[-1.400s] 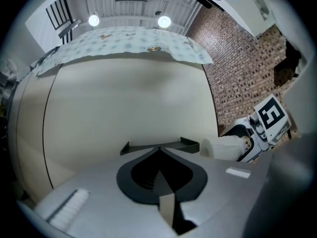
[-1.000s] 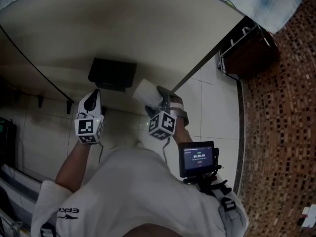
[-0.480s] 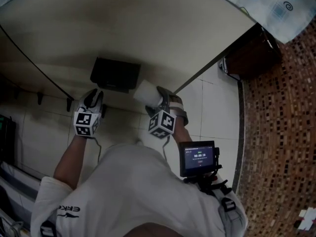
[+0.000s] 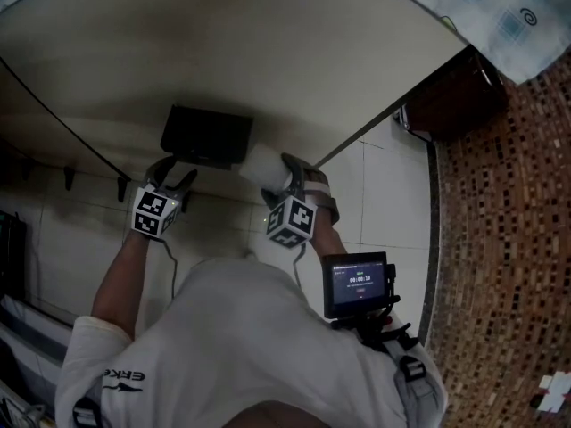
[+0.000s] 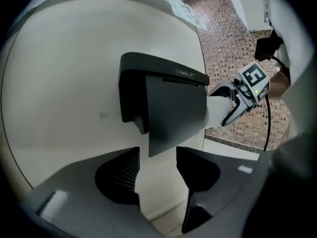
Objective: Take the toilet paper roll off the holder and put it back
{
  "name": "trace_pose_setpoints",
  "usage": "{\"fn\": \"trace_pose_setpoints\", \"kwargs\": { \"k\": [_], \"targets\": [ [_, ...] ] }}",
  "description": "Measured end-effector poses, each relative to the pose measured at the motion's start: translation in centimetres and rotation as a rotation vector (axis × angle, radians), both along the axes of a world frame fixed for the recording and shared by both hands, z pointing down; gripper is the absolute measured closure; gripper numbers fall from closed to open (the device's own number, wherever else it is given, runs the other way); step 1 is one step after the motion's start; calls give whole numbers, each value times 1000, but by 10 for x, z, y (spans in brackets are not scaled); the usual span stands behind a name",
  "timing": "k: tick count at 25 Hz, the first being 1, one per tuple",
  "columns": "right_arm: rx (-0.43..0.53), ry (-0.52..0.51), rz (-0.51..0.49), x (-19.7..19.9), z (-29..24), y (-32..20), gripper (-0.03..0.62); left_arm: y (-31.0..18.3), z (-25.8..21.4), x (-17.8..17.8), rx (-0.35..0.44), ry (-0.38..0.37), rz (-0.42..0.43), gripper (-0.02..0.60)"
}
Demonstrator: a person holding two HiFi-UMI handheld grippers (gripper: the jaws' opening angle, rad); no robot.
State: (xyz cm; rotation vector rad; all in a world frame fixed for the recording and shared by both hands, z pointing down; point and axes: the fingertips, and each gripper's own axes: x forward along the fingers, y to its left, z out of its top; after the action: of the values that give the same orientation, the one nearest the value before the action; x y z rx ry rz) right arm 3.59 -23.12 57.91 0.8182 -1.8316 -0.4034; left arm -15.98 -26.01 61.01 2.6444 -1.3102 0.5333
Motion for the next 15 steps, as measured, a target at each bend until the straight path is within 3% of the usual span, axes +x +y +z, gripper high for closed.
{"fn": "trace_pose_setpoints", "kwargs": {
  "k": [15],
  "targets": [
    [7,17,-61,-6,1,4,154,27,-1,0,-4,-60,52,394]
  ]
}}
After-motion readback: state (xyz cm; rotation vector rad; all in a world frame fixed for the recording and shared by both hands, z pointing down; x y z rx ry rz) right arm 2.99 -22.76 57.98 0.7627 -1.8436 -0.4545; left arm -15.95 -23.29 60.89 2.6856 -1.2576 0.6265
